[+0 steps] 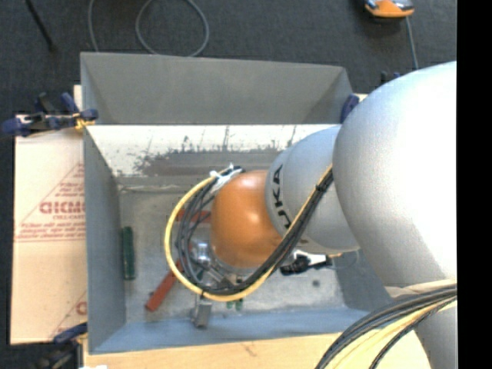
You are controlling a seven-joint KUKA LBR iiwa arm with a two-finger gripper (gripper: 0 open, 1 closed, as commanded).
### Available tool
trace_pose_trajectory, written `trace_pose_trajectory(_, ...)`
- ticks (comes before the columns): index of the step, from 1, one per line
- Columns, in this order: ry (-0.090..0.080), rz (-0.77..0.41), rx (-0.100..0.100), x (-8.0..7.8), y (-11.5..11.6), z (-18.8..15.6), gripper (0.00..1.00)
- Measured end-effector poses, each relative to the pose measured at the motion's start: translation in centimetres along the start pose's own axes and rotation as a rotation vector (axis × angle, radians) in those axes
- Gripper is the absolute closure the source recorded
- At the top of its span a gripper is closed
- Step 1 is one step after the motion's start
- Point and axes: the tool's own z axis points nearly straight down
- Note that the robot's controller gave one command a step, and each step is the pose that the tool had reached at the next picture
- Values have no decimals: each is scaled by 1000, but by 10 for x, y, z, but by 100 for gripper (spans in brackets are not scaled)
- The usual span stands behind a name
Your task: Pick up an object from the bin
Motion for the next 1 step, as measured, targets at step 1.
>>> trace_pose_trajectory(1,6,-57,7,-24,-82,-1,0)
